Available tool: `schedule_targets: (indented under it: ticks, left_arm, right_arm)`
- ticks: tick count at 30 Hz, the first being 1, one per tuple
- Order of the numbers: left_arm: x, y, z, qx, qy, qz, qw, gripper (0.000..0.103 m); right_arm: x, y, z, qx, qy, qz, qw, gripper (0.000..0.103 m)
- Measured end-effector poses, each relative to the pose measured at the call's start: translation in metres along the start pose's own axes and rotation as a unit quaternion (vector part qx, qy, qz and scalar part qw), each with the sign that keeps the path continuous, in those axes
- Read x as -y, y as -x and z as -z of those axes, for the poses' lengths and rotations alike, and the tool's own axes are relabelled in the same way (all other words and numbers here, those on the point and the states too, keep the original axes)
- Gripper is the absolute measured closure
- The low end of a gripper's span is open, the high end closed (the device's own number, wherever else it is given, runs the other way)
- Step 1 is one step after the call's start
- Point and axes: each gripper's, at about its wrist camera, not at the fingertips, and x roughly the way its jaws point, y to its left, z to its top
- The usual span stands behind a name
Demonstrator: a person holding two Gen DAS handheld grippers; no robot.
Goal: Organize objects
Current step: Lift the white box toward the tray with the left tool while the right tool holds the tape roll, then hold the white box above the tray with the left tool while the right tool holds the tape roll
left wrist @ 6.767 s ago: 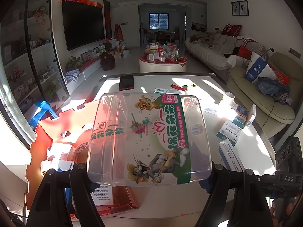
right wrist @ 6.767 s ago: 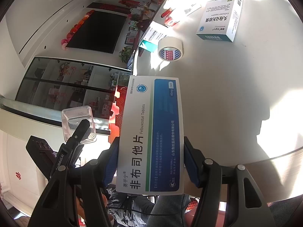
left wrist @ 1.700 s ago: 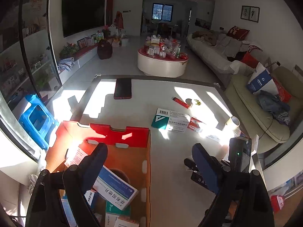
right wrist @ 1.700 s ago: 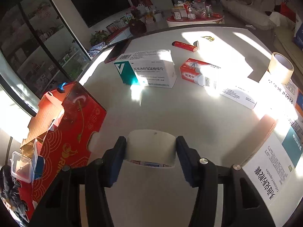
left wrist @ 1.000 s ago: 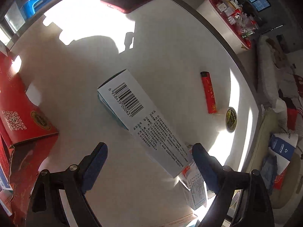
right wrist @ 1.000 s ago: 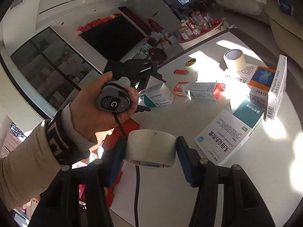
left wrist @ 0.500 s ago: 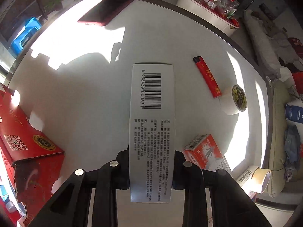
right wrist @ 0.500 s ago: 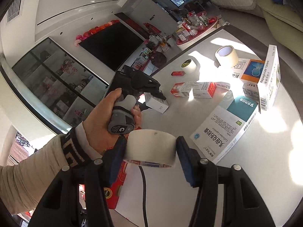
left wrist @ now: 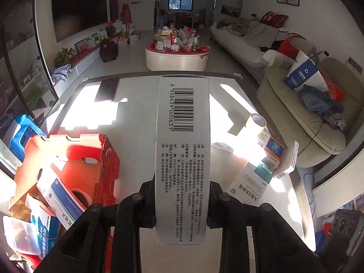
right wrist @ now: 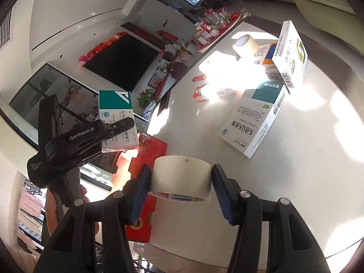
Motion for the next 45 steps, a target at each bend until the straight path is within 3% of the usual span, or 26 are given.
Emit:
schedule_targets:
  ticks: [7, 15, 25, 45]
  left_arm:
    - [-0.033, 0.052, 0.031, 0.063, -0.035, -0.059, 0.9957, 0.072]
    - [-0.087, 0.072, 0.054, 0.085, 0.007, -0.11, 0.9903, 0.072]
    - [-0.122, 0.074, 0.072, 0.088, 0.043, -0.126, 0.9872, 0.072]
    - [-0.128, 0.072, 0.078, 0.098, 0.036, -0.159, 0.9818, 0.072]
  right_arm:
    - [-0.005, -0.006, 0.028, -0.028, -0.056, -0.031, 0.998, 0.049]
    - [-0.013, -0.018, 0.052, -0.065, -0.094, -0.027, 0.993, 0.049]
    - [-0.034, -0.023, 0.051, -0.081, -0.077, -0.006, 0.994, 0.049]
    - [-0.034, -0.036, 0.06, -0.093, -0.086, -0.007, 0.992, 0.049]
